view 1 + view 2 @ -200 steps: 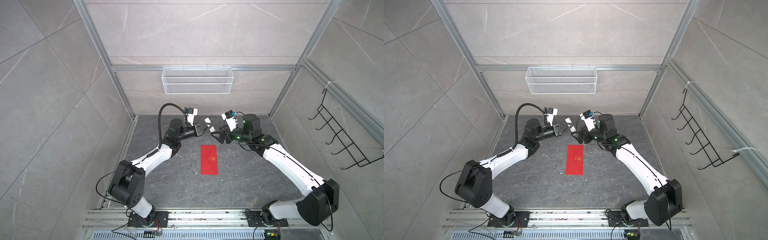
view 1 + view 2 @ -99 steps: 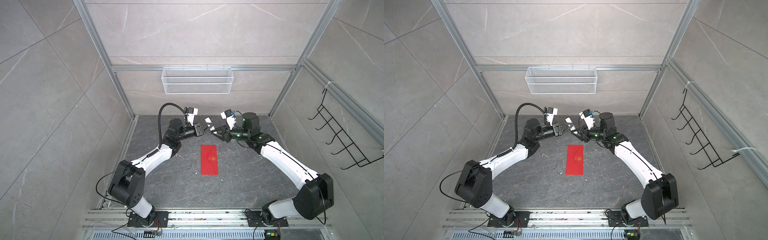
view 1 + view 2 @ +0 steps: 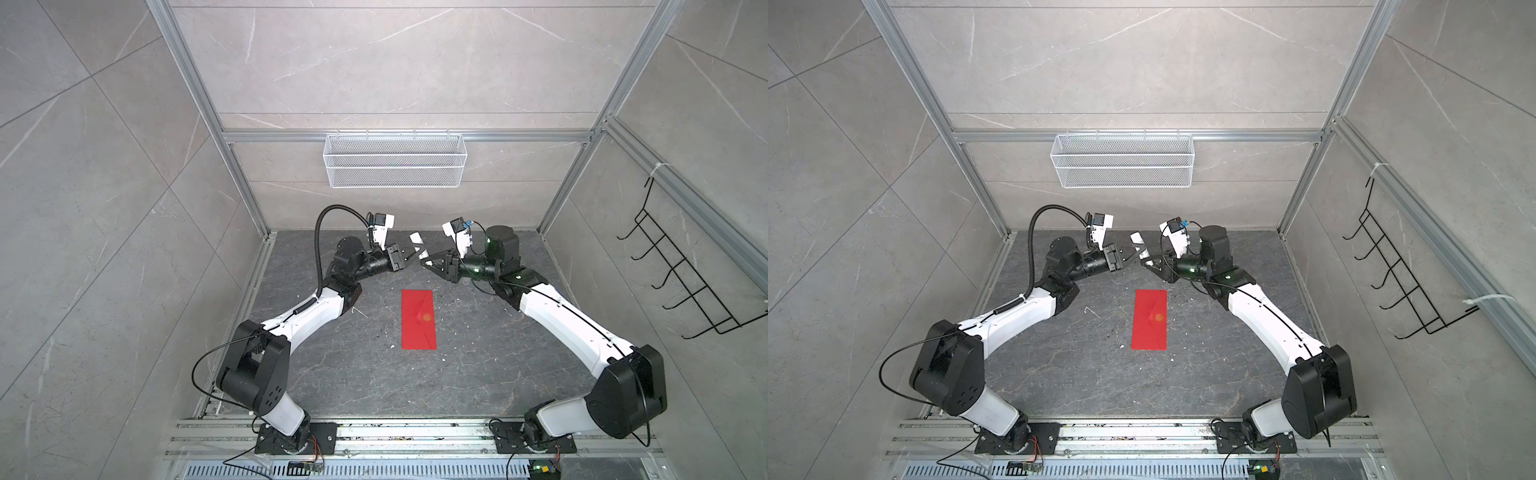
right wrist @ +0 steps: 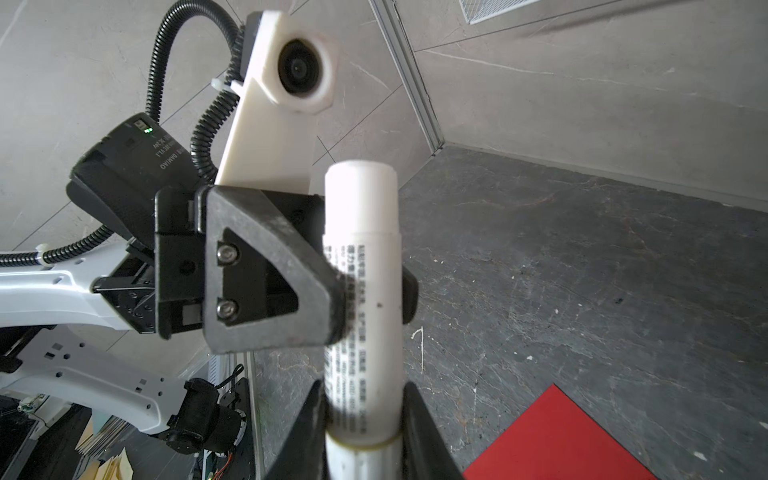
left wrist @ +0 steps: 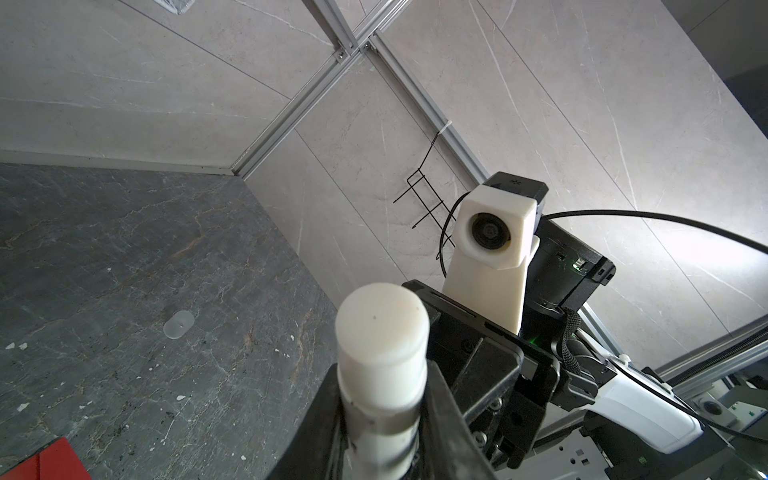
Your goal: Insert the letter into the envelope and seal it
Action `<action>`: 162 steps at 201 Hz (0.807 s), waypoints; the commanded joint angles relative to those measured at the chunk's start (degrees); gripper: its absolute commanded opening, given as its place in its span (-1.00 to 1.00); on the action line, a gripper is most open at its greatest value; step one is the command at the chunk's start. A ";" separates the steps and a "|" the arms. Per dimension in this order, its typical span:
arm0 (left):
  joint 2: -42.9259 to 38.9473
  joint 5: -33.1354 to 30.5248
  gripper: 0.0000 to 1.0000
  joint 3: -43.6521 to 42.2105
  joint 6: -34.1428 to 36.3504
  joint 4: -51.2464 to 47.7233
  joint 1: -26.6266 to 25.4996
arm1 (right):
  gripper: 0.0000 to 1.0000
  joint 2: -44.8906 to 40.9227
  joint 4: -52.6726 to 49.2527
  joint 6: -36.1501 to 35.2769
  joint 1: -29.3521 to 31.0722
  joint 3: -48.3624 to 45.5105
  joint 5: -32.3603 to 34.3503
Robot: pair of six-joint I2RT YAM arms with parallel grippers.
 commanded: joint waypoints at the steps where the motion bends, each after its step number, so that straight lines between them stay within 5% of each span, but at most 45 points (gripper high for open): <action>1: 0.00 -0.18 -0.30 0.66 -0.19 7.51 -0.19 | -0.94 0.65 3.64 3.54 -0.16 -1.13 -1.81; 30: 0.35 -0.27 -0.16 0.61 -0.64 8.49 -0.15 | -0.95 0.75 3.94 3.92 -0.14 -1.17 -2.54; 81: 1.15 -0.41 -0.21 0.83 -1.67 9.55 -0.13 | -0.96 1.04 4.12 4.23 -0.18 -0.90 -3.57; 105: 1.51 -0.41 -0.41 0.96 -2.07 9.92 -0.15 | -0.96 1.35 4.20 4.67 -0.11 -0.86 -4.03; 123: 1.58 -0.48 -0.75 0.92 -2.17 9.88 -0.15 | -0.94 1.16 4.21 4.80 -0.15 -0.97 -3.94; 136: 1.59 -0.79 -1.00 0.74 -2.22 9.86 -0.15 | -0.82 1.19 4.11 4.87 -0.12 -0.97 -3.72; 162: 1.51 -1.33 -1.00 0.53 -2.73 10.46 -0.15 | -0.33 0.61 4.18 5.06 -0.13 -1.66 -3.54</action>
